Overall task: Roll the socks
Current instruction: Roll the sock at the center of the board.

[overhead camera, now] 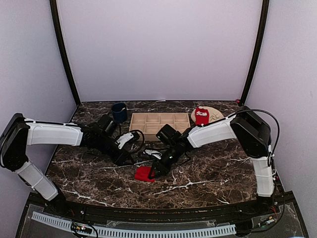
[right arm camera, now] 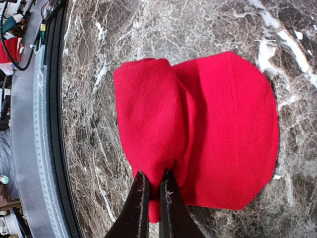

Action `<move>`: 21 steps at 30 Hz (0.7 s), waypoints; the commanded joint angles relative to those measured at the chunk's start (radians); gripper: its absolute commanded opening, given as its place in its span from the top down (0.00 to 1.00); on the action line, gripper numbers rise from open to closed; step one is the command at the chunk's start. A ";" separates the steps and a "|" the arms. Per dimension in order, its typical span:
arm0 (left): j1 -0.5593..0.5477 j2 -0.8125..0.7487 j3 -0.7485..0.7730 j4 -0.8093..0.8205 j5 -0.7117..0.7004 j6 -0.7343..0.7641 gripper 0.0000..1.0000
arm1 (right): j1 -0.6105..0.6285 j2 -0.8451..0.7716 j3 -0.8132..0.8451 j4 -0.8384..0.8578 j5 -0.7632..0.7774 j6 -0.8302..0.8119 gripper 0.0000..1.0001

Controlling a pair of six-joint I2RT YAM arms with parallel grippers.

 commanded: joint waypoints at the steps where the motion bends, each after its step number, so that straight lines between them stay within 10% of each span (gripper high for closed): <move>1: -0.031 -0.098 -0.070 0.101 -0.066 0.024 0.59 | -0.019 0.059 0.030 -0.092 -0.019 0.012 0.98; 21: -0.266 -0.070 -0.067 0.079 -0.246 0.227 0.45 | -0.037 0.164 0.164 -0.228 -0.104 0.016 0.97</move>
